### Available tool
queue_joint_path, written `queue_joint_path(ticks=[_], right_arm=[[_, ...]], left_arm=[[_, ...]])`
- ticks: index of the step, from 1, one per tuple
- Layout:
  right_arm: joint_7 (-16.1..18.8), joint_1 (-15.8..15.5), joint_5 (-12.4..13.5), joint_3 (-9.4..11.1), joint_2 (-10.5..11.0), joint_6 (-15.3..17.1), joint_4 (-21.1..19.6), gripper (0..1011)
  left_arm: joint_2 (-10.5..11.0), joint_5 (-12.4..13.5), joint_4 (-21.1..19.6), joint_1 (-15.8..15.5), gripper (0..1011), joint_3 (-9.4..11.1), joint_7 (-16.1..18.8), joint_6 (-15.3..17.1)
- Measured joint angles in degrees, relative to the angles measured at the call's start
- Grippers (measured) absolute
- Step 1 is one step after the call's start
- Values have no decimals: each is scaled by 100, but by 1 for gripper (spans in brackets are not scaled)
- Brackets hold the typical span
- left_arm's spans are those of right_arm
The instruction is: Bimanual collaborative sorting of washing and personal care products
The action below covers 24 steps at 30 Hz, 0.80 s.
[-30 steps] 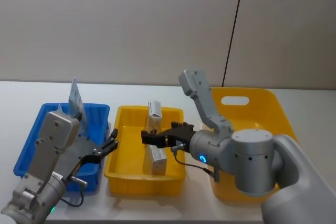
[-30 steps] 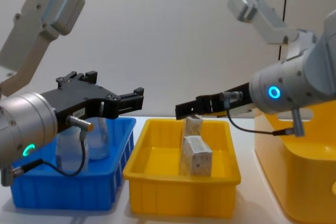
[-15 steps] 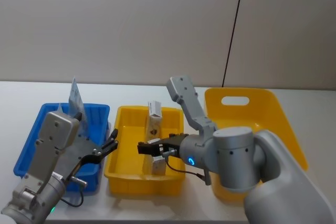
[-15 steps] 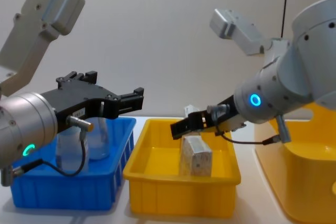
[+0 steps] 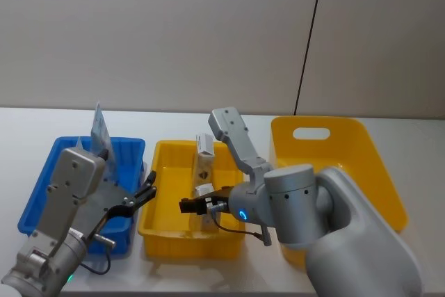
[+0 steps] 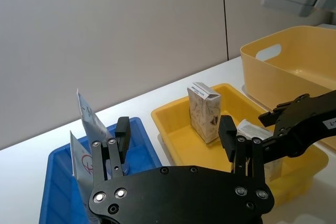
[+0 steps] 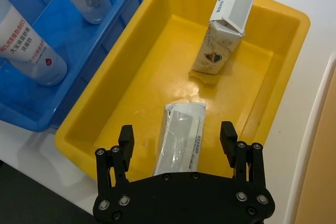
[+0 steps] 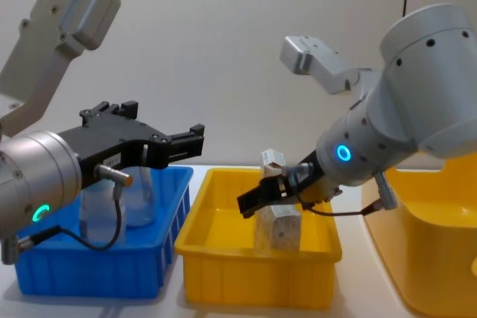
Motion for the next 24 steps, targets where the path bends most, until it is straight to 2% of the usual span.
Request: queue_joint_path(ticks=[8, 11, 15, 16, 22, 23, 24], right_arm=[[103, 190, -48, -71, -57, -30, 368, 1002], [143, 252, -59, -87, -77, -54, 481, 971], [189, 320, -74, -96, -107, -67, 622, 890], [201, 344, -80, -96, -119, -68, 666, 836], [225, 423, -92, -77, -166, -40, 810, 668], [225, 429, -94, -72, -171, -33, 822, 612], [225, 438, -96, -64, -179, -18, 835, 612]], left_arm=[[0, 0, 0, 0, 1002, 0, 0, 0], [0, 0, 0, 0, 1001, 0, 0, 0], [0, 0, 0, 0, 1002, 0, 0, 0], [0, 0, 0, 0, 1001, 0, 0, 0], [0, 0, 0, 0, 1002, 0, 0, 0], [0, 0, 0, 0, 1002, 0, 0, 0], [0, 0, 0, 0, 1001, 0, 0, 0]])
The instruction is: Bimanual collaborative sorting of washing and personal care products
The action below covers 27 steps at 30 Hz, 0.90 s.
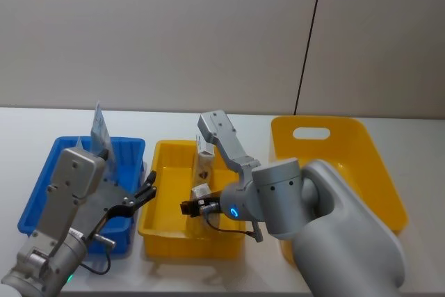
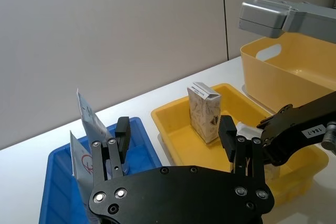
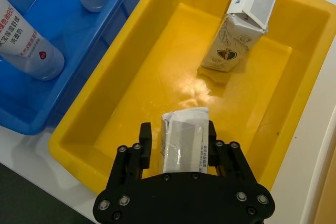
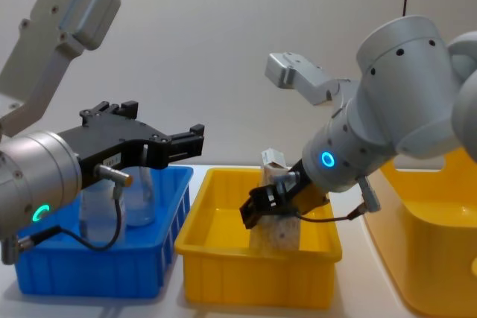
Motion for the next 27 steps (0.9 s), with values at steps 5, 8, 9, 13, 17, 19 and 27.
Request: queue_joint_path(ticks=[5, 8, 9, 13, 17, 19, 27], right_arm=[[-35, 18, -9, 68, -31, 105, 5, 441], [-74, 18, -15, 111, -42, 164, -29, 359], [-89, 18, -18, 127, -46, 188, -48, 347], [-160, 12, -36, 204, -52, 267, -194, 318], [-213, -7, -50, 260, -49, 305, -345, 304], [-257, -29, -68, 312, -37, 311, -505, 297], [-367, -99, -138, 422, 24, 269, -959, 294]], left_arm=[[0, 0, 0, 0, 1002, 0, 0, 0], [0, 0, 0, 0, 1001, 0, 0, 0], [0, 0, 0, 0, 1002, 0, 0, 0], [0, 0, 0, 0, 1001, 0, 0, 0], [0, 0, 0, 0, 1001, 0, 0, 0], [0, 0, 0, 0, 1002, 0, 0, 0], [0, 0, 0, 0, 1001, 0, 0, 0]])
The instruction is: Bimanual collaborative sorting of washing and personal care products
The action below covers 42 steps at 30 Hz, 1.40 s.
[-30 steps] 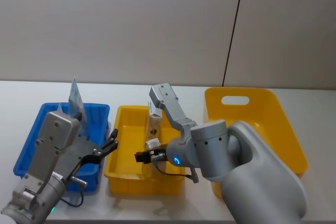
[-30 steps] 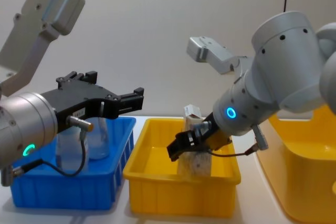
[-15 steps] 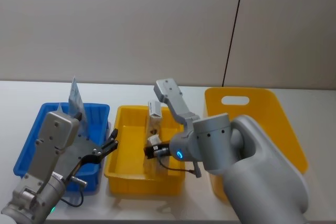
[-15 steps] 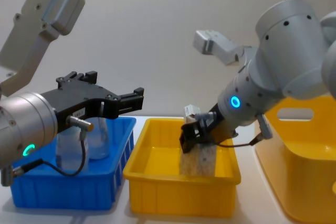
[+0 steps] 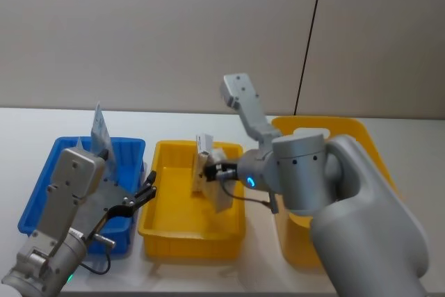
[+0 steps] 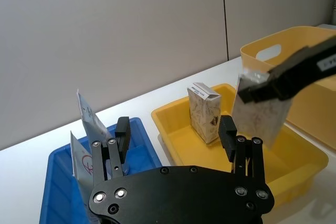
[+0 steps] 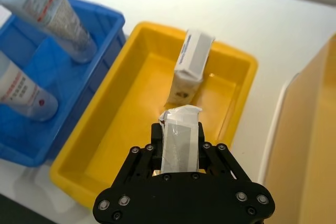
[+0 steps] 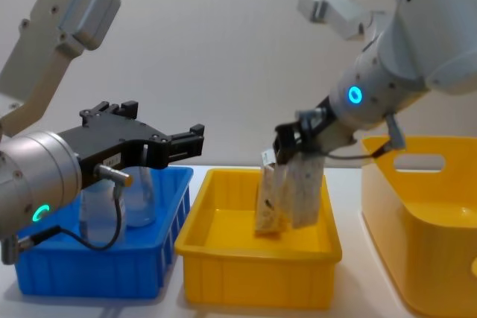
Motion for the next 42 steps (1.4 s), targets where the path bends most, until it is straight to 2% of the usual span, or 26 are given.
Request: queue_joint_path(ticks=[12, 20, 27, 29, 37, 41, 42], right_arm=[[-199, -182, -173, 181, 170, -207, -857, 292], [-456, -407, -346, 415, 341, -228, -1583, 292], [-696, -617, -482, 676, 470, -24, -2132, 286], [-794, -707, -538, 808, 514, 116, -2331, 288], [-953, -928, -623, 1120, 637, 457, -2670, 289], [-960, -1031, -635, 1219, 706, 495, -2765, 390], [-958, -1057, -637, 1240, 726, 493, -2785, 447]], left_arm=[[0, 0, 0, 0, 1001, 0, 0, 0], [0, 0, 0, 0, 1001, 0, 0, 0], [0, 0, 0, 0, 1001, 0, 0, 0], [0, 0, 0, 0, 1002, 0, 0, 0], [0, 0, 0, 0, 1001, 0, 0, 0], [0, 0, 0, 0, 1002, 0, 0, 0], [0, 0, 0, 0, 1002, 0, 0, 0]])
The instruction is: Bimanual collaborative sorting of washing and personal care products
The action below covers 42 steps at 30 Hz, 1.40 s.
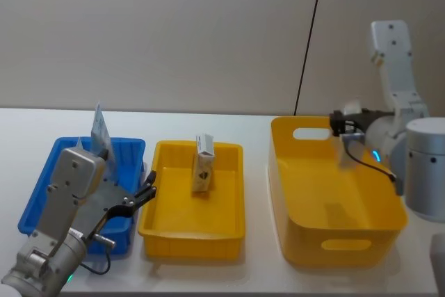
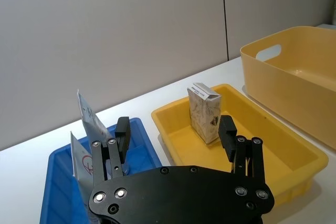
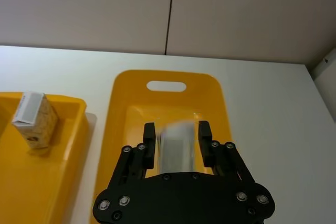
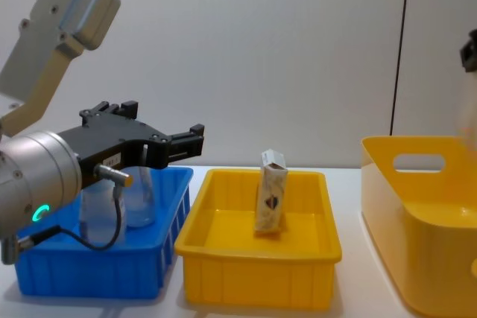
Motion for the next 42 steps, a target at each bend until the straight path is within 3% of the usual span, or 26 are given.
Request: queue_joint_path(ticks=[8, 19, 27, 36, 37, 42], right_arm=[[118, -243, -23, 86, 202, -284, -107, 719], [398, -748, -115, 84, 579, -1449, -197, 1003], [533, -1153, -208, 93, 815, -2490, -208, 1004], [661, -1679, -315, 189, 1094, -3948, -108, 1004], [682, -1763, -333, 212, 1138, -4232, -78, 1004], [750, -1985, -367, 279, 1265, -4884, 12, 1004]], left_arm=[[1, 0, 0, 0, 1002, 0, 0, 0], [-1, 0, 0, 0, 1002, -1, 0, 0], [-29, 15, 5, 15, 1001, -37, 48, 52], [-132, 44, 34, 33, 1001, -145, 253, 319], [-152, 50, 45, 32, 1001, -165, 286, 360], [-214, 70, 90, 15, 1001, -226, 391, 472]])
